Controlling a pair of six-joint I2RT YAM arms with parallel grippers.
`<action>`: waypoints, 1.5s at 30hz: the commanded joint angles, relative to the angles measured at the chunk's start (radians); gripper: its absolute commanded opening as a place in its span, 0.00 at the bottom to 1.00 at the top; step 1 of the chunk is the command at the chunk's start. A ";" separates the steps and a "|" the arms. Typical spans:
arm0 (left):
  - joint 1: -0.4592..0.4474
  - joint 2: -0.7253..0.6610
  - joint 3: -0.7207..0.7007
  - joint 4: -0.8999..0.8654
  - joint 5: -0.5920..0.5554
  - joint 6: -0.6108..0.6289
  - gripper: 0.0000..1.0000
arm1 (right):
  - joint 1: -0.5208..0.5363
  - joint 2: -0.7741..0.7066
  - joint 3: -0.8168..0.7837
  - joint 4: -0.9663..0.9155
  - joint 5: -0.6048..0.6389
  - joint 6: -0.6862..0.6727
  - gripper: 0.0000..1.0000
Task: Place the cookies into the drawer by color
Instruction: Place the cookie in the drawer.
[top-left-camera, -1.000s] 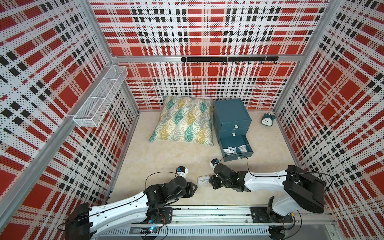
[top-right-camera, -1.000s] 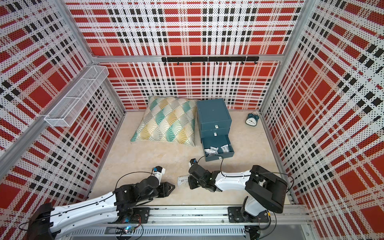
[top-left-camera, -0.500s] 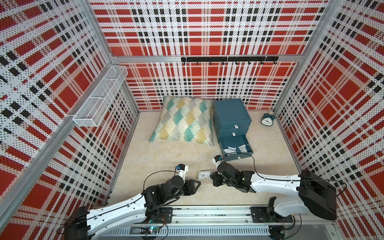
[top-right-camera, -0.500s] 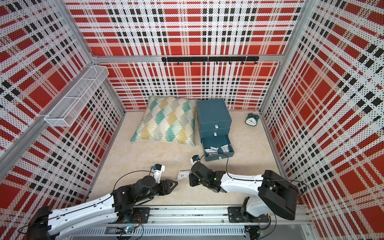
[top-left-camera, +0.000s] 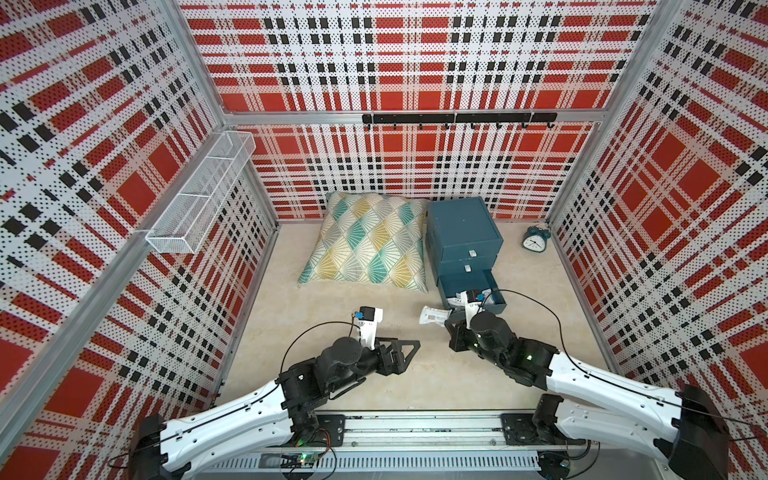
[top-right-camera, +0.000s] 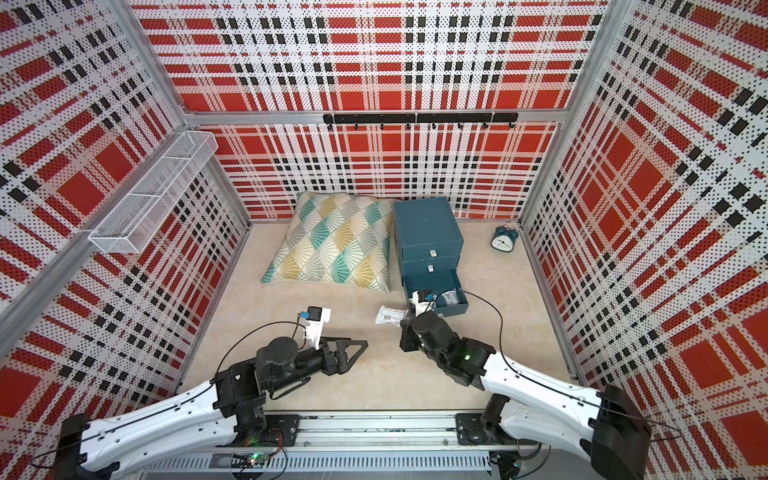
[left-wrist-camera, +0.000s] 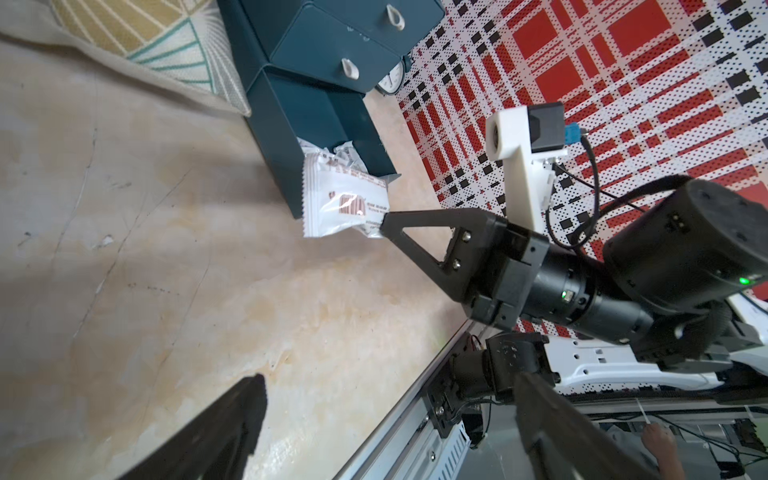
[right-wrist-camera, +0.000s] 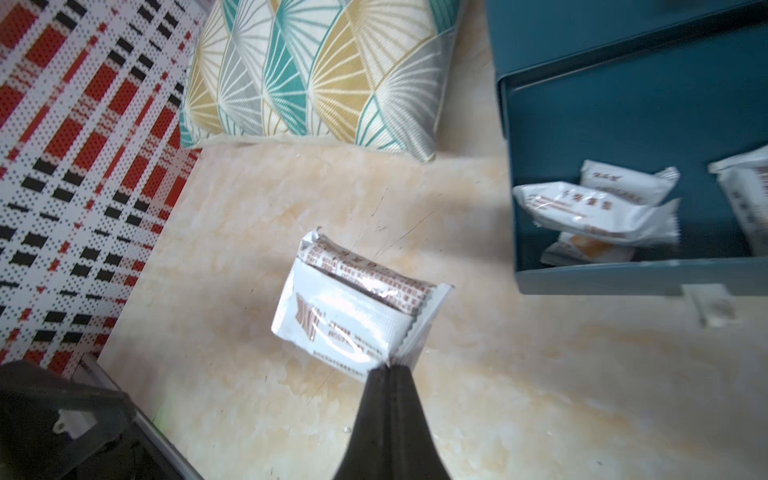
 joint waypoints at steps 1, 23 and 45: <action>0.000 0.044 0.060 0.059 -0.018 0.088 0.99 | -0.073 -0.079 0.003 -0.073 0.046 -0.022 0.00; 0.013 0.398 0.269 0.113 -0.032 0.243 0.99 | -0.571 0.082 0.020 0.004 -0.222 -0.164 0.00; 0.066 0.431 0.288 0.185 0.076 0.292 0.99 | -0.688 0.326 0.146 0.067 -0.390 -0.261 0.51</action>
